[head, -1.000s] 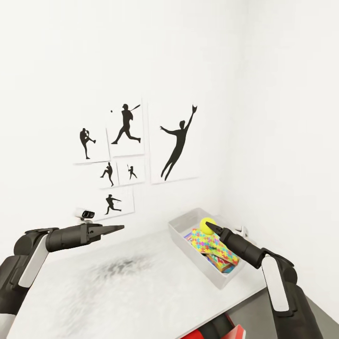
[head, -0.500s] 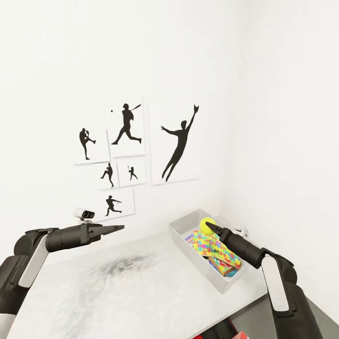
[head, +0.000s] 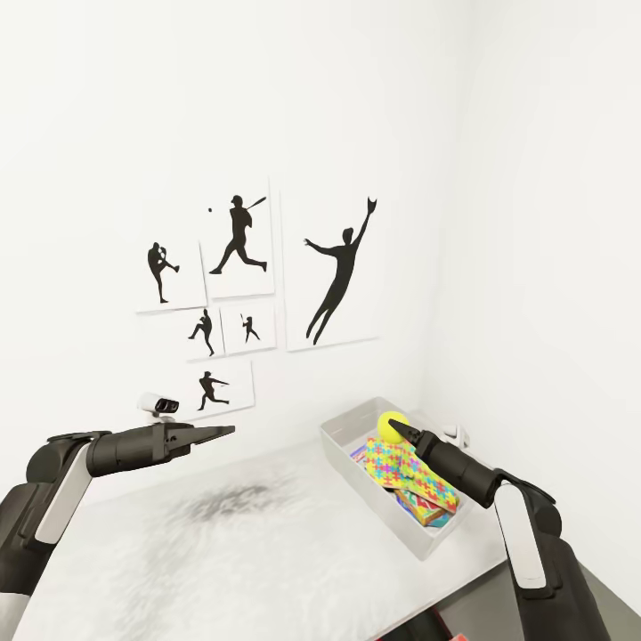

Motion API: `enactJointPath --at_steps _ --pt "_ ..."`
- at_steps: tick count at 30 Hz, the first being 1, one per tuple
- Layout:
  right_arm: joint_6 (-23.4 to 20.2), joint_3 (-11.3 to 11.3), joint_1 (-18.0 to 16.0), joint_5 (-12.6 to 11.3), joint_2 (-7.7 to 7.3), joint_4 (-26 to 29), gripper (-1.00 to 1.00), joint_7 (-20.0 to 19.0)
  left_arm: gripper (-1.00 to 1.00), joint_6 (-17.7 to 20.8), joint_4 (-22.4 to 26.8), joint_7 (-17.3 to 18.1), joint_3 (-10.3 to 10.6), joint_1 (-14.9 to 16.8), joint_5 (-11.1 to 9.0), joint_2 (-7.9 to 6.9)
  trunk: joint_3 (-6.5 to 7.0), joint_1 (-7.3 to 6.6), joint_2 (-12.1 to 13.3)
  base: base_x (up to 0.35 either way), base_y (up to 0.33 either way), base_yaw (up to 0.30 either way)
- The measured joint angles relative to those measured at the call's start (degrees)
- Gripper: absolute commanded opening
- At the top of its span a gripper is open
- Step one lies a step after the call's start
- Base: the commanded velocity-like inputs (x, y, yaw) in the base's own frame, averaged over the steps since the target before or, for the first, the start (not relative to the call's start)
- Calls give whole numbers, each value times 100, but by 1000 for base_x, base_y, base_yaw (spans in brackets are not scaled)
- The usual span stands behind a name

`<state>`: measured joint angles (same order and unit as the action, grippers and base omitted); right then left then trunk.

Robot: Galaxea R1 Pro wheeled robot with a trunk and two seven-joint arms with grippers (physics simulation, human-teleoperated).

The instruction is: Put all the toys in the child's room - the three board games (two on the bed and one on the table), the two jigsaw puzzles on the table, and the tennis ball on the table - inside the toy box on the table in the child's room.

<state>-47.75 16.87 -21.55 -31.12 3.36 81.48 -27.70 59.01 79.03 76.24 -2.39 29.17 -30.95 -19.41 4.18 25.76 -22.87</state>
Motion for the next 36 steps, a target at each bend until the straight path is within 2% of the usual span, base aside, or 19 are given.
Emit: enactJointPath --at_steps 19,24,27,32,36 --pt "3 -13 3 16 2 10 -100 33 100 0 0 0 0 0 0 0 0 0 0 0 0 0" --pt "1 -52 -2 91 3 2 -100 123 100 0 0 0 0 0 0 0 0 0 0 0 0 0" --pt "-18 -58 -3 122 -6 6 -100 380 100 0 0 0 2 0 0 0 0 0 0 0 0 0" --pt "-66 -51 4 54 -19 -11 -100 1166 100 -7 0 -6 8 0 0 1 0 0 0 0 0 0" --pt "-64 -30 7 21 -23 6 -100 1319 100 -8 0 -8 9 0 0 1 0 0 0 0 0 0"
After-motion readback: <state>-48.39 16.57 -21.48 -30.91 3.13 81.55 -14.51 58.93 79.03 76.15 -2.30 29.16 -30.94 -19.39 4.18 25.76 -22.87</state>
